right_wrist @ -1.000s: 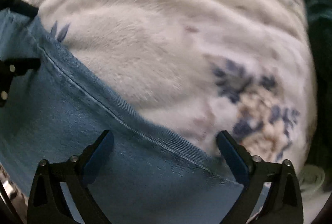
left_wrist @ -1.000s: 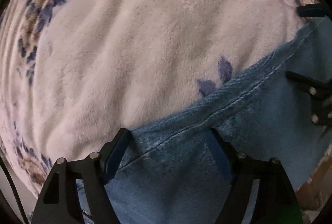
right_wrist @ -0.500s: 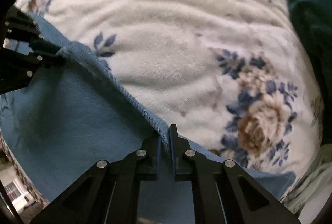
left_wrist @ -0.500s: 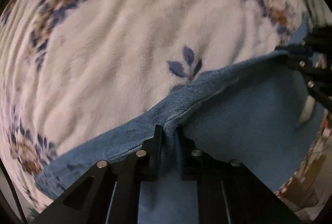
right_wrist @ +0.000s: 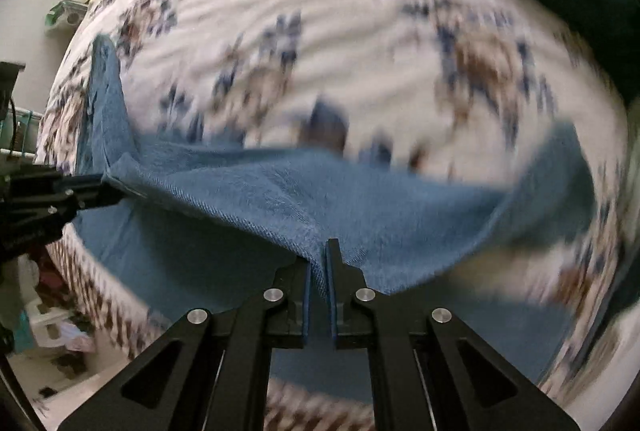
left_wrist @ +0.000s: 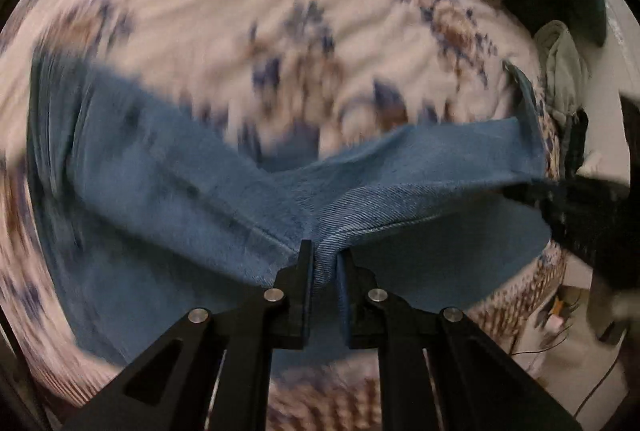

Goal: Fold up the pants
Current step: 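Lift the hems with both grippers and fold them over toward the waistband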

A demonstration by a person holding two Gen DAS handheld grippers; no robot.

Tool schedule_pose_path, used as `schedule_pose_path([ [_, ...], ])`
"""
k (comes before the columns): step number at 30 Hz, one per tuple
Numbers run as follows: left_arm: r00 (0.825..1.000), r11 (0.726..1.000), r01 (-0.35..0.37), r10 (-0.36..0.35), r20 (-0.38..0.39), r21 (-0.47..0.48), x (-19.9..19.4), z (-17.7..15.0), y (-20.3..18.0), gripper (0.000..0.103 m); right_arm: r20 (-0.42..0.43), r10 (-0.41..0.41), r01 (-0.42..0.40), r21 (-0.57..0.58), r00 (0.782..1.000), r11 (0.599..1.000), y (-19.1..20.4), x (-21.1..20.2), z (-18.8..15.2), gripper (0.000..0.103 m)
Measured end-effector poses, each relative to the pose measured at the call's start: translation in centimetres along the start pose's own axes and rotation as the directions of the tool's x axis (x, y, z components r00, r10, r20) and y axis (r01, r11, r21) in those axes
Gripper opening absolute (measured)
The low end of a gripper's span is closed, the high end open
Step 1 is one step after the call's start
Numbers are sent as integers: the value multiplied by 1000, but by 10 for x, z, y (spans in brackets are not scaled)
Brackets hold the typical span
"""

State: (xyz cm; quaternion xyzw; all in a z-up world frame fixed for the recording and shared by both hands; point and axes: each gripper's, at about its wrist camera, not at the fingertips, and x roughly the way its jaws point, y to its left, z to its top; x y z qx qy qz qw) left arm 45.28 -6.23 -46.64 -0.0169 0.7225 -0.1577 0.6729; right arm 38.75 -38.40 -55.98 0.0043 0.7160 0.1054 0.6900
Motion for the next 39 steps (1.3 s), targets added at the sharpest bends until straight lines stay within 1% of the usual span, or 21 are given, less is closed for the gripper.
schedule_pose_path([
  [3,997,995,-20,12,-80,-100,39,-50,9,8,-73,0,3,43,997,999,23,15,-64,7],
  [4,995,993,-23,12,-96,-119,49,-60,12,8,-112,-7,13,50,994,999,26,31,-80,7],
  [6,988,990,-54,34,-147,-131,86,-75,18,9,-142,-43,52,64,989,997,32,57,-103,10],
  [8,985,986,-85,61,-163,-142,109,-76,21,9,-178,-71,86,79,981,993,36,82,-114,10],
  [12,985,977,-94,64,-160,-191,111,-67,20,11,-207,-79,110,144,975,983,31,100,-111,16],
  [14,988,976,-99,73,-137,-194,103,-65,14,12,-204,-61,100,185,977,978,25,97,-109,34],
  [15,989,976,-105,82,-126,-190,99,-66,11,12,-201,-56,98,202,978,974,21,94,-109,51],
  [16,987,976,-129,109,-115,-177,94,-66,6,15,-197,-58,100,212,979,972,19,89,-109,75],
  [17,986,974,-146,129,-103,-172,89,-66,2,20,-192,-61,103,214,979,971,18,85,-109,84],
  [18,987,974,-150,137,-86,-172,84,-66,-2,36,-177,-64,102,213,982,972,17,78,-110,86],
  [19,988,973,-153,144,-62,-172,76,-66,-5,59,-169,-77,112,207,983,972,17,72,-111,86],
  [20,988,973,-155,151,-38,-173,68,-64,-10,74,-165,-92,125,199,982,972,18,67,-112,86],
  [21,989,973,-147,148,-9,-177,59,-62,-13,96,-160,-108,138,193,981,972,17,62,-111,86],
  [25,985,968,-152,165,52,-201,29,-56,-22,96,-149,-121,151,205,981,967,13,40,-114,86],
  [27,984,962,-141,163,77,-236,13,-55,-16,96,-143,-96,127,227,985,966,8,29,-110,87],
  [30,971,947,-167,207,122,-273,-10,-41,1,96,-105,-74,102,294,992,950,-10,7,-100,87],
  [32,956,931,-211,260,134,-297,-21,-25,14,96,-75,-89,110,365,993,924,-36,-6,-86,87],
  [34,945,918,-243,297,137,-314,-19,-6,27,96,-66,-133,148,422,989,894,-70,-8,-66,87],
  [36,919,897,-315,370,134,-311,-10,17,36,96,-65,-169,180,459,984,870,-104,2,-37,87],
  [37,908,886,-344,398,130,-313,-5,26,41,96,-76,-205,216,474,976,853,-118,9,-24,87],
  [39,891,868,-389,440,114,-307,-1,35,51,96,-87,-223,237,498,971,834,-134,32,-3,87],
])
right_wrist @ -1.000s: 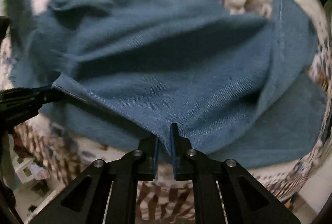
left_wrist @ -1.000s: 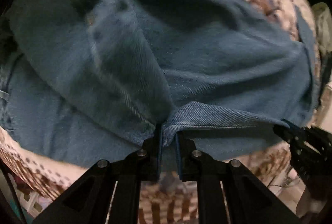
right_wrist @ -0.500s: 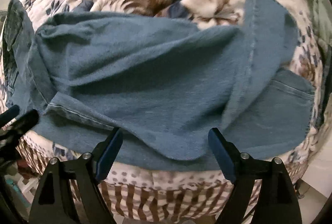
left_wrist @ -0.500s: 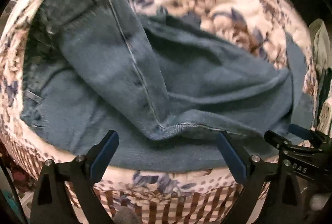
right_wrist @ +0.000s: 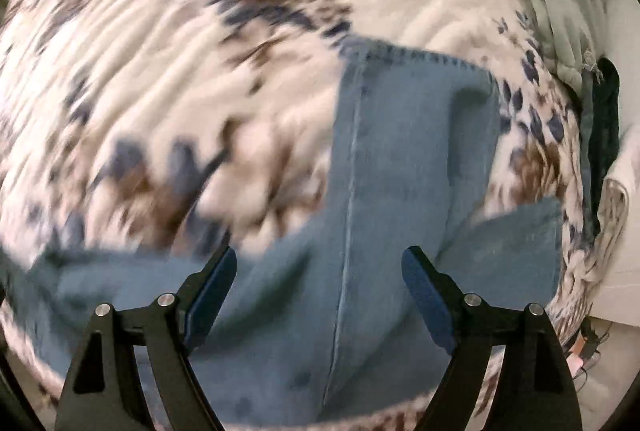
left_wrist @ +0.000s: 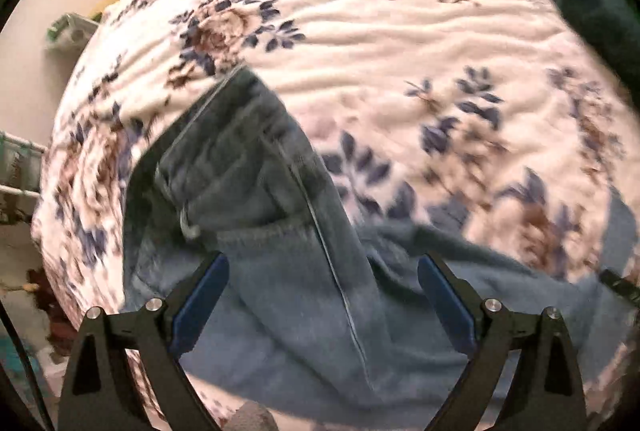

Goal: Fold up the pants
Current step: 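Lift the hems with both grippers and fold them over toward the waistband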

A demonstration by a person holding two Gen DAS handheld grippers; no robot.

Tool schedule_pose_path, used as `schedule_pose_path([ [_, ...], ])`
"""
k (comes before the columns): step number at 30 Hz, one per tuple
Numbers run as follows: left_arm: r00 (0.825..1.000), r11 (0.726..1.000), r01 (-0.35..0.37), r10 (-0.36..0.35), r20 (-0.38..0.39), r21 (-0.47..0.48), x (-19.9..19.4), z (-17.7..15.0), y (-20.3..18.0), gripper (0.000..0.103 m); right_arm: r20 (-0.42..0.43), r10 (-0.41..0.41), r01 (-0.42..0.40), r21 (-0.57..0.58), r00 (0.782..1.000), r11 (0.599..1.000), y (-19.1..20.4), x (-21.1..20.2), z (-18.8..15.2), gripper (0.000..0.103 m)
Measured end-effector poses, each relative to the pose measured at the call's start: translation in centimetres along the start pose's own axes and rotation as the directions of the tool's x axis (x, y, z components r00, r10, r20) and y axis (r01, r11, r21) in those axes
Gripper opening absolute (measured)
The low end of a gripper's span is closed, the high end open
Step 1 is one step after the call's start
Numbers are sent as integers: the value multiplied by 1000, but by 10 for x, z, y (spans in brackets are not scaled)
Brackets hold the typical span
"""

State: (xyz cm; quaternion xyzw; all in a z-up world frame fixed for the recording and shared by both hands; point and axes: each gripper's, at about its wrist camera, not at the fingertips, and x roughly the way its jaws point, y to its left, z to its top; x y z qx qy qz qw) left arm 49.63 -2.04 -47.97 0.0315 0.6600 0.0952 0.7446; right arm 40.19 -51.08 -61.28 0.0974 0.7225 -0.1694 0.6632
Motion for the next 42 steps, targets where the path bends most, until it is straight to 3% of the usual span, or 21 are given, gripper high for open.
schedule_pose_path([
  [5,996,997,-71,70,-47,-9,34,17,5,96,-45,-71,72,15,996,997,5,46,41,86],
  [6,996,997,-75,74,-57,-15,37,19,5,96,-54,-75,76,11,996,997,6,52,45,74],
  [7,995,997,-80,78,-67,-23,41,21,6,96,-61,-74,75,14,995,997,5,57,47,38],
  [8,994,996,-79,77,-72,-30,43,22,6,96,-69,-90,92,25,994,995,2,60,48,20],
  [10,994,997,-74,71,-82,-34,44,24,6,96,-35,-21,25,127,999,992,-20,48,42,4],
  [12,994,997,-71,68,-82,-29,42,23,5,96,41,22,-31,249,999,968,-55,22,25,4],
  [15,994,997,-75,72,-85,-25,42,20,7,96,122,45,-96,455,992,885,-119,-8,-24,4],
  [17,993,997,-71,67,-100,-37,45,18,9,96,141,52,-128,607,989,785,-168,-12,-66,4],
  [18,992,997,-70,65,-106,-43,47,17,9,97,130,56,-130,679,990,723,-188,-6,-89,4],
  [21,990,996,-51,42,-138,-67,57,15,11,96,59,152,-142,770,987,622,-220,37,-123,5],
  [22,989,997,-40,29,-147,-72,61,14,11,96,31,182,-137,781,983,610,-225,50,-128,6],
  [24,988,996,-33,20,-151,-84,66,14,13,96,-15,233,-145,743,972,654,-214,69,-129,13],
  [25,990,995,-17,3,-144,-95,67,14,16,91,-27,237,-151,698,971,700,-200,71,-126,33],
  [26,990,994,-11,-3,-138,-105,67,13,19,84,-27,233,-154,675,972,721,-192,70,-125,44],
  [27,992,992,6,-21,-128,-122,67,12,24,65,-24,229,-158,650,973,743,-183,69,-124,59],
  [28,990,988,56,-74,-121,-147,67,10,30,45,-23,222,-160,622,975,767,-172,65,-123,60],
  [29,987,982,87,-107,-117,-167,66,8,35,33,-31,213,-153,596,977,788,-161,63,-123,60],
  [30,985,976,112,-135,-111,-189,62,4,41,12,-42,204,-144,575,978,805,-151,62,-123,60],
  [35,987,934,150,-161,-5,-324,6,-50,98,12,-84,184,-119,496,979,860,-103,62,-128,60],
  [39,986,877,114,-157,-54,-466,4,-110,153,15,-121,205,-125,475,971,871,-68,67,-138,60],
  [42,962,802,121,-239,-129,-585,19,-160,180,16,-136,221,-138,455,966,880,-46,71,-143,60],
])
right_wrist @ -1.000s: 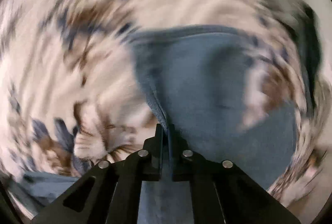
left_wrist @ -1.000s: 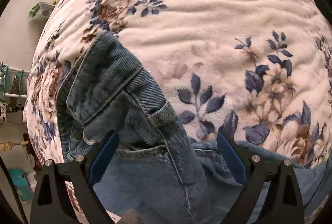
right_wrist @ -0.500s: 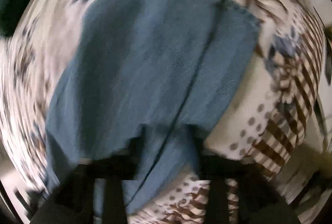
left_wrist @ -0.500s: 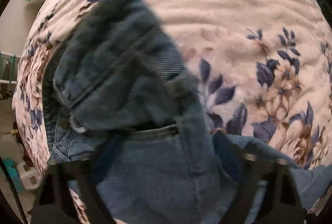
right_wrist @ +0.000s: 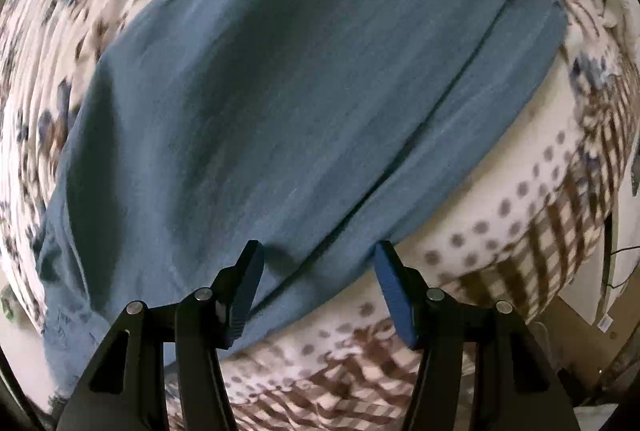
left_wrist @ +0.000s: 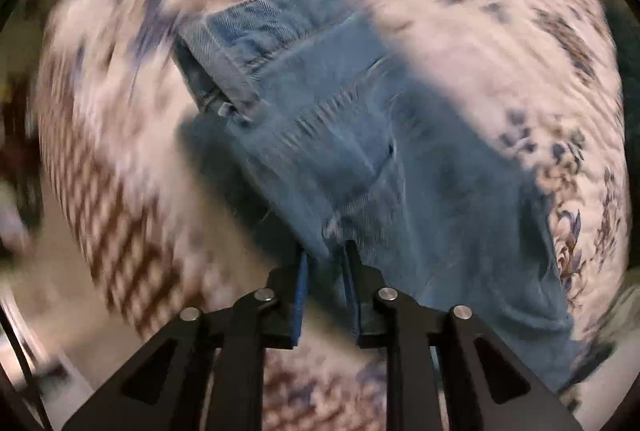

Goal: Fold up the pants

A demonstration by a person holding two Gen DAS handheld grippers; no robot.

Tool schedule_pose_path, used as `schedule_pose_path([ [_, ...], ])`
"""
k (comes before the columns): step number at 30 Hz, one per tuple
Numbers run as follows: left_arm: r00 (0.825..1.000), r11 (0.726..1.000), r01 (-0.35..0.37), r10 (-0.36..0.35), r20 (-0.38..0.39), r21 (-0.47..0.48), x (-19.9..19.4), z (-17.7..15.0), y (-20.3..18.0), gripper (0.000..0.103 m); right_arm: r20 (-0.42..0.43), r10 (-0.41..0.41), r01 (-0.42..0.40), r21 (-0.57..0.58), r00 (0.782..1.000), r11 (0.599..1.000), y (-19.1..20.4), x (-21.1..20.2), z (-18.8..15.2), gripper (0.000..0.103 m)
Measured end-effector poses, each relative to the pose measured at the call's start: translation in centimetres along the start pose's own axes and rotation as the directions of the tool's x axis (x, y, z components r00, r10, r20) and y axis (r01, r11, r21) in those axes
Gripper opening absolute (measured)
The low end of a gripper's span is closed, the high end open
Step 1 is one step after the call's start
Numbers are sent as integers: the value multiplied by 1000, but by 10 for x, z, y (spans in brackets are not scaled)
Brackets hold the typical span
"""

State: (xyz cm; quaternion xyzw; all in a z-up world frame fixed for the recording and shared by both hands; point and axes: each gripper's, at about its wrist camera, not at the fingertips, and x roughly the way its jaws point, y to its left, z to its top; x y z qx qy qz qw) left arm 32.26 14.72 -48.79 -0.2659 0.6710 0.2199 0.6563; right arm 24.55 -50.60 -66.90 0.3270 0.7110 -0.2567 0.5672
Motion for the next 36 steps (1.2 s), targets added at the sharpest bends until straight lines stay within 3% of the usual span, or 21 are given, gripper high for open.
schedule_pose_path([
  [2,990,988,111,-119,-72,-107,-1,-23,27,16,0,44,-44,-34,999,998,14,3,-15,60],
  [6,982,980,171,-178,-57,-100,-23,-43,33,27,-49,148,-150,-35,988,988,38,11,-51,60],
  [9,994,995,99,-101,49,29,-31,-11,14,37,-67,215,-215,9,974,977,57,14,-74,60],
  [14,990,996,48,-57,128,76,-6,57,8,41,-110,292,-281,106,950,954,67,53,-87,59],
  [15,990,996,36,-47,129,84,2,65,5,41,-111,300,-288,114,947,951,61,57,-80,45],
  [16,992,995,10,-23,127,100,13,72,0,41,-113,316,-304,110,942,946,67,59,-83,14],
  [17,993,993,-13,-2,121,119,22,76,-4,41,-113,292,-283,86,950,955,74,61,-83,6],
  [20,993,981,-108,98,70,159,58,80,-1,41,-94,228,-223,58,969,973,77,73,-78,6],
  [23,991,980,-124,115,64,157,62,72,1,42,-154,232,-227,51,960,973,81,88,-81,6],
  [26,986,968,-154,139,90,199,39,50,-10,43,-204,242,-252,-21,949,968,96,76,-78,21],
  [27,985,962,-152,129,110,229,27,40,-21,43,-184,243,-251,-22,952,968,94,66,-77,34],
  [28,988,960,-131,106,115,249,19,31,-30,43,-136,246,-251,-16,960,968,85,50,-74,41],
  [31,990,925,-99,55,130,367,4,-8,-81,44,63,231,-234,45,971,971,48,4,-62,42],
  [33,992,883,-78,21,127,463,6,-34,-124,44,168,213,-238,146,963,960,12,-13,-48,42],
  [36,997,823,-23,-20,69,568,24,-73,-185,44,259,226,-306,334,939,891,-57,-16,-7,42],
])
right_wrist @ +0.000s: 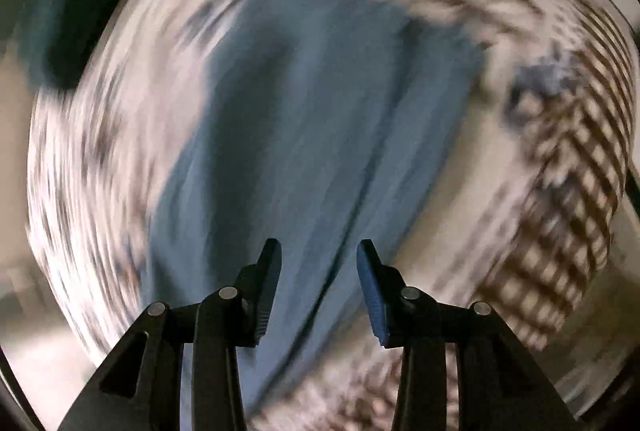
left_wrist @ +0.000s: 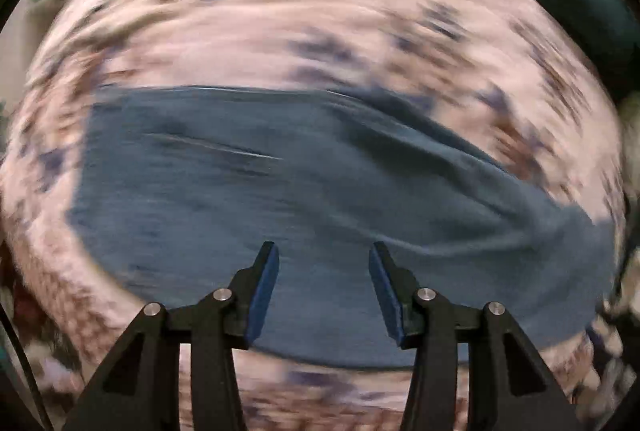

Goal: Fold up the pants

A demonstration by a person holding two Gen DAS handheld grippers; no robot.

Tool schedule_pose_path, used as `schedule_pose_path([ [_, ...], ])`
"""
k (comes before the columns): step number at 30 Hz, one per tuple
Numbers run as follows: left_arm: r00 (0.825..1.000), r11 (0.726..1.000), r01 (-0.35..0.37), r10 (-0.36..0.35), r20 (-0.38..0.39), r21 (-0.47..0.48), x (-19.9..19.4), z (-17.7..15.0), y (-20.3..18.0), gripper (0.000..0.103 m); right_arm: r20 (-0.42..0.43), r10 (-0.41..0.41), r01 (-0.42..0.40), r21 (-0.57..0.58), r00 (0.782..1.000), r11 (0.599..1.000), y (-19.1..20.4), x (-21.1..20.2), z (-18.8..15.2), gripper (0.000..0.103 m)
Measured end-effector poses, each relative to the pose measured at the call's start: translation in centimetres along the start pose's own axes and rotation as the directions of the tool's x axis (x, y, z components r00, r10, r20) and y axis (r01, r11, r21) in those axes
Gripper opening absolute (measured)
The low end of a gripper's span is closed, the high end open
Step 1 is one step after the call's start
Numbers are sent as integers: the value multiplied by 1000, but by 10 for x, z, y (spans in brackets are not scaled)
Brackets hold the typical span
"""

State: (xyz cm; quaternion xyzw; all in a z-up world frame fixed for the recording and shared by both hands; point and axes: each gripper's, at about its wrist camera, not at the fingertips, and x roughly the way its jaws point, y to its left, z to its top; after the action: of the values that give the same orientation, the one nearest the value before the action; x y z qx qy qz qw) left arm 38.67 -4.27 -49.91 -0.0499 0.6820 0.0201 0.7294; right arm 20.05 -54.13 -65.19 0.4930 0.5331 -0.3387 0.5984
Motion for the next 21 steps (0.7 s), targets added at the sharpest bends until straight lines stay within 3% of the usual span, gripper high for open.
schedule_pose_path([
  [3,998,996,42,-39,-39,76,24,-9,-60,44,27,44,-46,84,999,995,-36,13,57,42],
  [6,996,988,58,-47,-81,144,38,-16,-104,44,34,159,-162,133,987,978,-56,36,94,42],
  [7,995,986,72,-59,-85,151,38,-19,-114,44,41,205,-209,143,978,967,-59,41,98,37],
  [8,995,984,75,-64,-77,161,37,-19,-120,44,49,204,-209,142,978,967,-62,42,102,26],
  [9,996,982,66,-54,-69,179,37,-21,-127,44,59,191,-197,133,980,971,-61,41,100,7],
  [13,996,981,55,-40,-82,187,41,-26,-131,44,86,214,-224,137,973,965,-67,5,90,4],
  [17,995,980,42,-22,-101,196,47,-34,-128,44,93,231,-243,146,969,959,-104,-40,108,4],
  [21,994,980,19,3,-109,200,58,-32,-125,44,-4,98,-98,42,995,994,-124,-26,120,6],
])
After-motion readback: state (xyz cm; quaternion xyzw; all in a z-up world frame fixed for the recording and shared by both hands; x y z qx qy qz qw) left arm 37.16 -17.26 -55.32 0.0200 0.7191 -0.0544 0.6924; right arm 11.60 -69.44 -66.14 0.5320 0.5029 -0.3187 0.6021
